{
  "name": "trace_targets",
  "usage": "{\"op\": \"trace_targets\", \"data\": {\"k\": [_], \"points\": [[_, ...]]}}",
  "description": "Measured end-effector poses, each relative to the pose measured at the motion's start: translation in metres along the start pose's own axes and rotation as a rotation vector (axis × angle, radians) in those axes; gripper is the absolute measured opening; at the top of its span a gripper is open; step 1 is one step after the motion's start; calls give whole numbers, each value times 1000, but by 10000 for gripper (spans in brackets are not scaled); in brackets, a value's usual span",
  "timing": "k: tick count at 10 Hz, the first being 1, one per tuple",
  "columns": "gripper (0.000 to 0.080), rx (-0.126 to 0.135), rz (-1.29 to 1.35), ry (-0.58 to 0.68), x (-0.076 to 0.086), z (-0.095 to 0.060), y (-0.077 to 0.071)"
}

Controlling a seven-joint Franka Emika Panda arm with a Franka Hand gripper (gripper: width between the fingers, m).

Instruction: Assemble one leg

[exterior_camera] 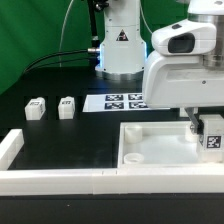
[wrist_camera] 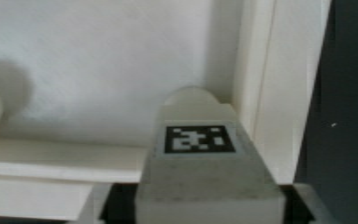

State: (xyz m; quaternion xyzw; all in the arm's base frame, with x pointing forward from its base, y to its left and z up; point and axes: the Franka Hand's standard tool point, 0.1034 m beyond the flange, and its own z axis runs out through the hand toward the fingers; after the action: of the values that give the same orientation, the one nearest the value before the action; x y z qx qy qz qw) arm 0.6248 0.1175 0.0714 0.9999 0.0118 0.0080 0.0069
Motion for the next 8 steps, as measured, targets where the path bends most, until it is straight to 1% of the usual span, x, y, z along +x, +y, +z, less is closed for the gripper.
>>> {"op": "trace_targets", "data": {"k": [2, 4, 7, 8], "points": [[290, 0, 2, 0, 0, 0, 0], [290, 20, 306, 19, 1, 0, -1], [291, 32, 603, 22, 1, 0, 0], [291, 40, 744, 17, 1, 0, 1]]}}
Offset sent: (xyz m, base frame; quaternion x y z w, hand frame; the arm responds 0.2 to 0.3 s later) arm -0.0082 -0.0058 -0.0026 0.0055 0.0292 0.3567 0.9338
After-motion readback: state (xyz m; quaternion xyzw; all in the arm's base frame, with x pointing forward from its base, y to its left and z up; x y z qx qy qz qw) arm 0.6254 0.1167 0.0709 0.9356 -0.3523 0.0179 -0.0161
